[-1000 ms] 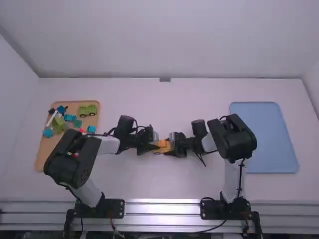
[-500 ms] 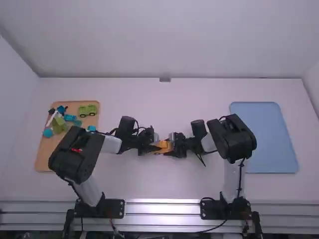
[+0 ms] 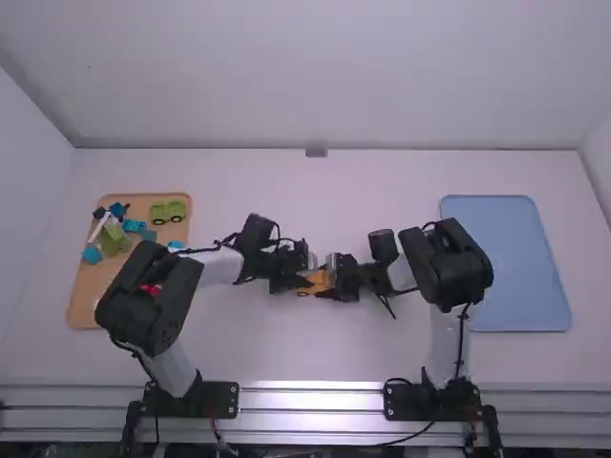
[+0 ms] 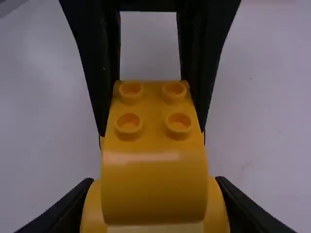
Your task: Assemble lego blocks to make yellow taxi
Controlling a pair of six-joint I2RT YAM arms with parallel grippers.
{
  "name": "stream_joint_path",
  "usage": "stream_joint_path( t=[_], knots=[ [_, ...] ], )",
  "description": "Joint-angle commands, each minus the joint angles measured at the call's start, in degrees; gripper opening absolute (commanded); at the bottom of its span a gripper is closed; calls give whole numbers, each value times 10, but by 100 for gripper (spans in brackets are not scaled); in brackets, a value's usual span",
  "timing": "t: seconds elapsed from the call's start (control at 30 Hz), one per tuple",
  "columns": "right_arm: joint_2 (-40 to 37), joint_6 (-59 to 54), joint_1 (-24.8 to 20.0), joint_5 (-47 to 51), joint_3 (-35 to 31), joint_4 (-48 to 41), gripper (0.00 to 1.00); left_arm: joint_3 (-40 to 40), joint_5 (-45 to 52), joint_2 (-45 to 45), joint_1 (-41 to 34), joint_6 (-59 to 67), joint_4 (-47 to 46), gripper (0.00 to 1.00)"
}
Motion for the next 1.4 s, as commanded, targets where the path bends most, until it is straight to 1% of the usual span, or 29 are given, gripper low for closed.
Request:
stream_joint_path(
  t=[0.0,0.13,0.17,0.2,0.37,0.4,0.43,0.47,0.5,0.57,0.77,0.87,0.9,0.93,0.97,1.0,1.13,1.2,1.23,1.3,1.37],
  knots=[
    [8,-3,11,-6,5,5,43,5,-38,21,-15,15,-23,2],
    [8,-3,11,-5,5,5,43,3,-40,21,-17,15,-10,3],
    [8,-3,11,-5,4,5,44,2,-39,21,-15,15,-9,5],
    [8,-3,11,-4,4,5,45,0,-38,21,-15,15,-7,16],
    [8,-3,11,-5,5,5,47,-1,-40,21,-17,11,-4,17],
    [8,-3,11,-5,5,5,47,-2,-40,21,-14,11,-5,19],
    [8,-3,11,-5,5,5,47,-2,-38,21,-13,10,-5,23],
    [8,-3,11,-6,5,5,48,-2,-38,21,-13,10,-5,31],
    [8,-3,11,-6,5,5,48,-2,-38,21,-13,10,-5,33],
    [8,-3,11,-4,5,5,48,-1,-38,21,-13,10,-3,42],
    [8,3,11,-5,4,5,47,-2,-37,16,-8,9,10,45],
    [8,16,11,-4,4,7,50,-3,-29,-3,7,9,-1,68],
    [8,16,11,-4,4,7,50,-3,-27,-7,9,9,-2,68],
    [8,16,11,-4,4,5,50,-7,-11,-20,20,11,-6,79],
    [8,16,11,-4,5,5,50,-8,-3,-25,25,11,-7,86],
    [8,16,11,-4,5,7,50,-14,12,-39,39,13,-8,99],
    [7,18,11,-9,5,18,51,-31,56,-81,80,13,-11,99],
    [7,53,11,-8,4,43,54,-45,95,-113,117,13,-10,99],
    [2,86,6,-4,4,63,55,-56,116,-133,146,7,2,99],
    [-3,104,-2,-4,5,72,55,-64,127,-148,169,-12,14,99],
    [-38,126,-31,-3,4,61,55,-82,129,-175,223,-95,52,99]
  ],
)
